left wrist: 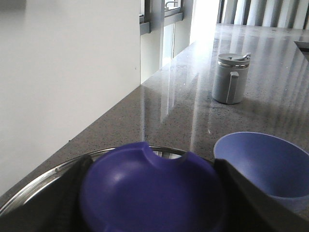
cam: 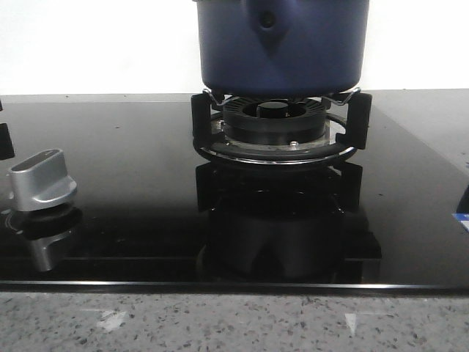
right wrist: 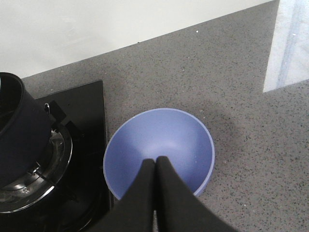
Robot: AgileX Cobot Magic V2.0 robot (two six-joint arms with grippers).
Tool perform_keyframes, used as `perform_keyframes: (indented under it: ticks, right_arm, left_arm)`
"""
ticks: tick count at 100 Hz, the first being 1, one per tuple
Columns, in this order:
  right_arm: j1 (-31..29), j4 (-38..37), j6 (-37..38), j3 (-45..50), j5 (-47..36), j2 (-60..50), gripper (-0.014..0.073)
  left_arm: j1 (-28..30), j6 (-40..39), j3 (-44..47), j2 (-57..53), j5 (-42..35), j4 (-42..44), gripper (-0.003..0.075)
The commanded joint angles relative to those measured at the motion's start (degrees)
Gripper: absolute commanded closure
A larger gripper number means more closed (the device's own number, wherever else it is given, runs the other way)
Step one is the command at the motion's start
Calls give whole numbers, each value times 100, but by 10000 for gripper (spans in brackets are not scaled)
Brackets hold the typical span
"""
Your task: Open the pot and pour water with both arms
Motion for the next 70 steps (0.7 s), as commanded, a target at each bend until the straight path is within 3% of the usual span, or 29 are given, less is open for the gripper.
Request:
perform_keyframes:
  ticks: [1, 70]
  right_arm:
    - [9, -11, -2, -139, -375, 36, 662]
    - [9, -2, -2, 133, -496, 28, 662]
  left_arm:
    - [-44, 15, -230, -309, 128, -756, 457]
    - [-287, 15, -230, -202, -172, -754, 457]
